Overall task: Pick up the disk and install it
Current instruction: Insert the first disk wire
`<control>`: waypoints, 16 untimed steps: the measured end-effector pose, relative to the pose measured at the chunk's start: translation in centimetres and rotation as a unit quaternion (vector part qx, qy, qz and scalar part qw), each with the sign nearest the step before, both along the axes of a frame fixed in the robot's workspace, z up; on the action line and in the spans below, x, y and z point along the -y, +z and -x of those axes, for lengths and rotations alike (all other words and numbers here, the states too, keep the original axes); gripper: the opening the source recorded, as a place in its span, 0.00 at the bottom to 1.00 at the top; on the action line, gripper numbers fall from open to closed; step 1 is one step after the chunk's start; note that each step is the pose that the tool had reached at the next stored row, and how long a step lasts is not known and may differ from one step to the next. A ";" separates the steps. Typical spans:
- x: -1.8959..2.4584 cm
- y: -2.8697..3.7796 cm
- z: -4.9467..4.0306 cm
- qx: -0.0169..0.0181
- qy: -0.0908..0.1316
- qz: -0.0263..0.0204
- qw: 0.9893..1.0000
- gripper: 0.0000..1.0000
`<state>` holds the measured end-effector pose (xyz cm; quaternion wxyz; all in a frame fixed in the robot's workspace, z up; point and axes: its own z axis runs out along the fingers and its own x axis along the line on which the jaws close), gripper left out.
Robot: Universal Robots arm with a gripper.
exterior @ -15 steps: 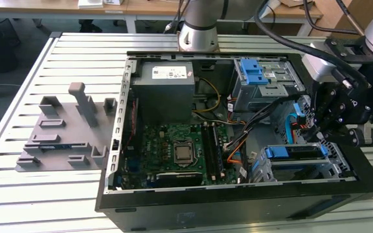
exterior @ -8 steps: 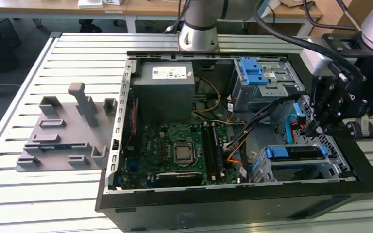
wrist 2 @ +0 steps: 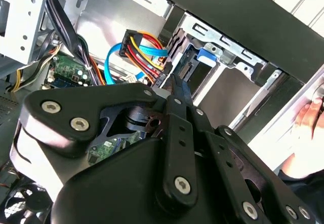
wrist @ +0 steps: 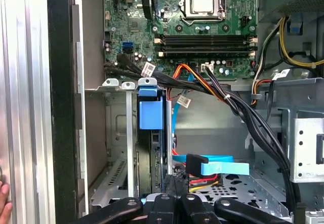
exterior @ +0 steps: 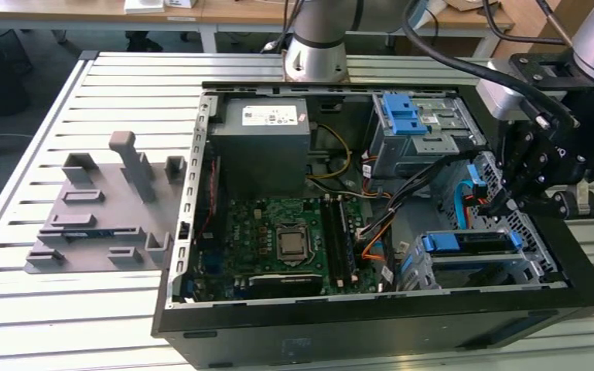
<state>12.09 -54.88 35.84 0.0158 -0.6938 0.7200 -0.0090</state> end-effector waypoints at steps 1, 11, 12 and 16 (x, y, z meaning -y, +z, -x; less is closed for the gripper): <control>0.00 0.00 0.00 0.000 0.000 0.000 1.000 0.11; -0.14 -0.02 0.23 0.002 0.000 0.002 1.000 0.17; -0.26 -0.02 0.27 0.002 -0.001 0.002 1.000 0.24; -0.94 -0.04 0.27 0.002 -0.001 0.002 1.000 0.25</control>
